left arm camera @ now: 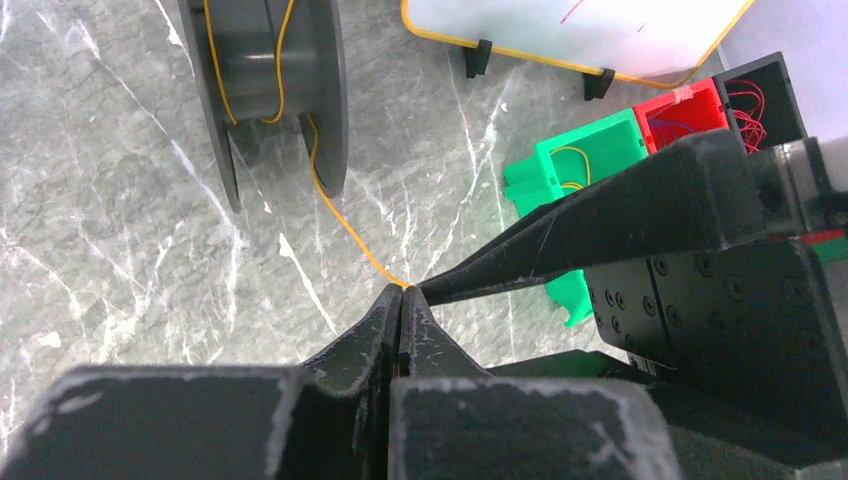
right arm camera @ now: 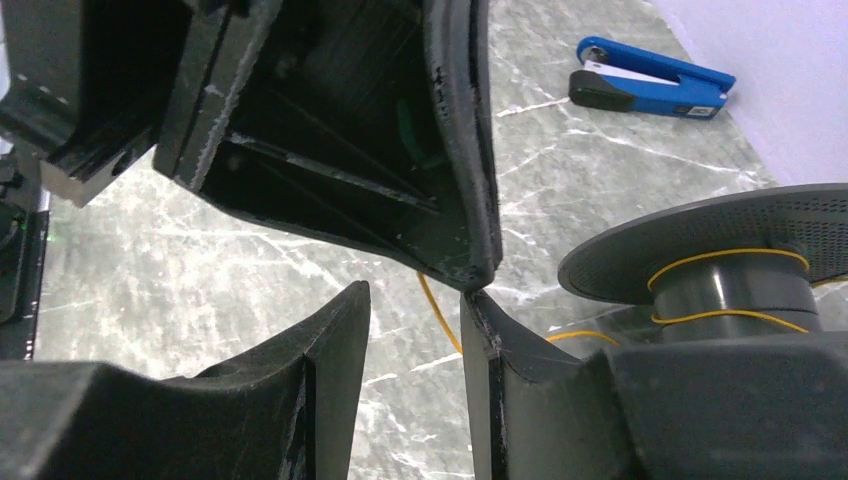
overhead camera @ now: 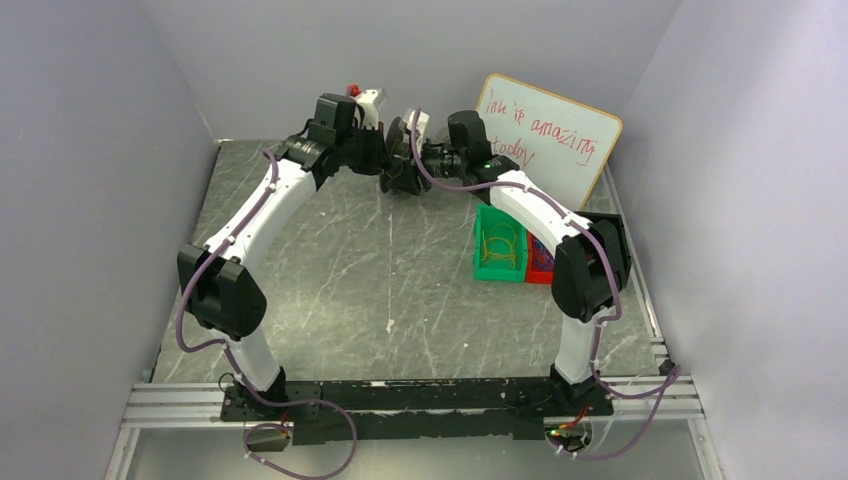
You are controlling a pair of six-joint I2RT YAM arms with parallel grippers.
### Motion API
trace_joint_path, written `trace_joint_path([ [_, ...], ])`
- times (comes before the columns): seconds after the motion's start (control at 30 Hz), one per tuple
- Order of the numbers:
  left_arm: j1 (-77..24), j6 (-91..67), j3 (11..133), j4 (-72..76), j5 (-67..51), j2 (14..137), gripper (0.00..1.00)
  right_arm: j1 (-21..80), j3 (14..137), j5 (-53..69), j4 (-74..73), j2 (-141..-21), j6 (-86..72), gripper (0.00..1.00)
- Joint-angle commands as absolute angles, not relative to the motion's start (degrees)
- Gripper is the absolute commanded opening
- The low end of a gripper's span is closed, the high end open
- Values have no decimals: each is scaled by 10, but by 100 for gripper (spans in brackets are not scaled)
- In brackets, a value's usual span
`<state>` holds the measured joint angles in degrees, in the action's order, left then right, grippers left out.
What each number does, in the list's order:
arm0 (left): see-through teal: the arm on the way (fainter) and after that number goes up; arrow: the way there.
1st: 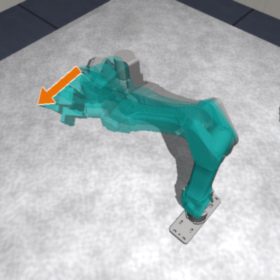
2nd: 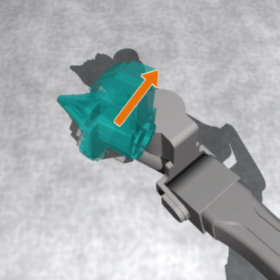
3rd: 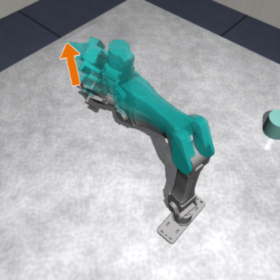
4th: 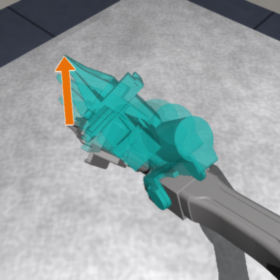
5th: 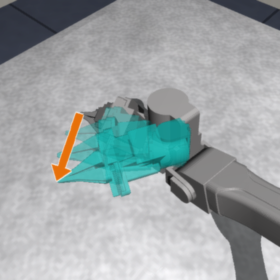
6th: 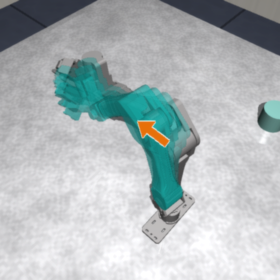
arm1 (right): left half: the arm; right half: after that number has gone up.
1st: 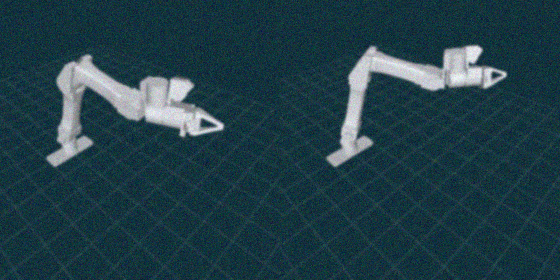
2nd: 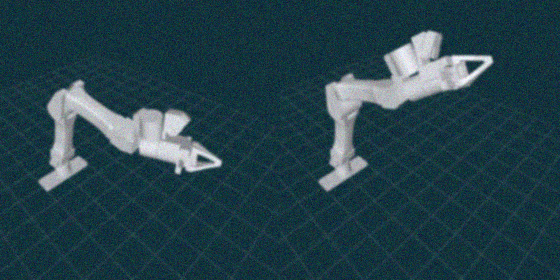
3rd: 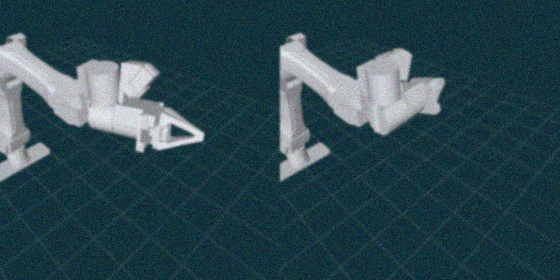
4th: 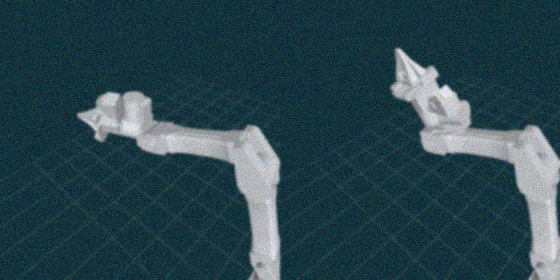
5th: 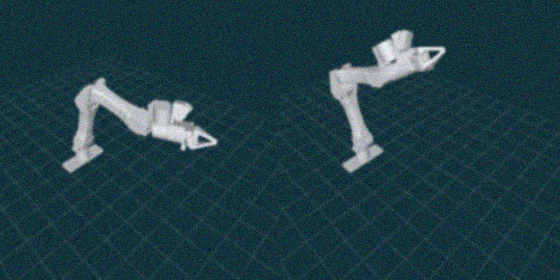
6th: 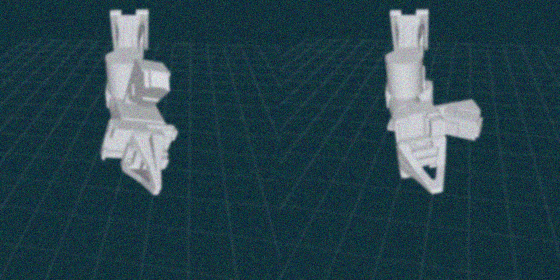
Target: Wrap the cables
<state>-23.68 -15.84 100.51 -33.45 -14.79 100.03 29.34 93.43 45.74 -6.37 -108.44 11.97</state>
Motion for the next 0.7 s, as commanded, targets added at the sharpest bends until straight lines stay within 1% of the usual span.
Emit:
trace_joint_path([
  [0.0, -237, -167, 1009, -322, -160, 986, 2, 293, 967, 434, -63, -1084, 141, 42],
  [0.2, -237, -169, 1003, -321, -160, 985, 3, 294, 978, 435, -70, -1083, 145, 42],
  [0.47, -234, -174, 1008, -328, -125, 986, 3, 302, 977, 424, -91, -1073, 178, 42],
  [0.67, -230, -191, 1006, -324, -151, 989, 3, 313, 978, 403, -95, -1083, 191, 43],
])
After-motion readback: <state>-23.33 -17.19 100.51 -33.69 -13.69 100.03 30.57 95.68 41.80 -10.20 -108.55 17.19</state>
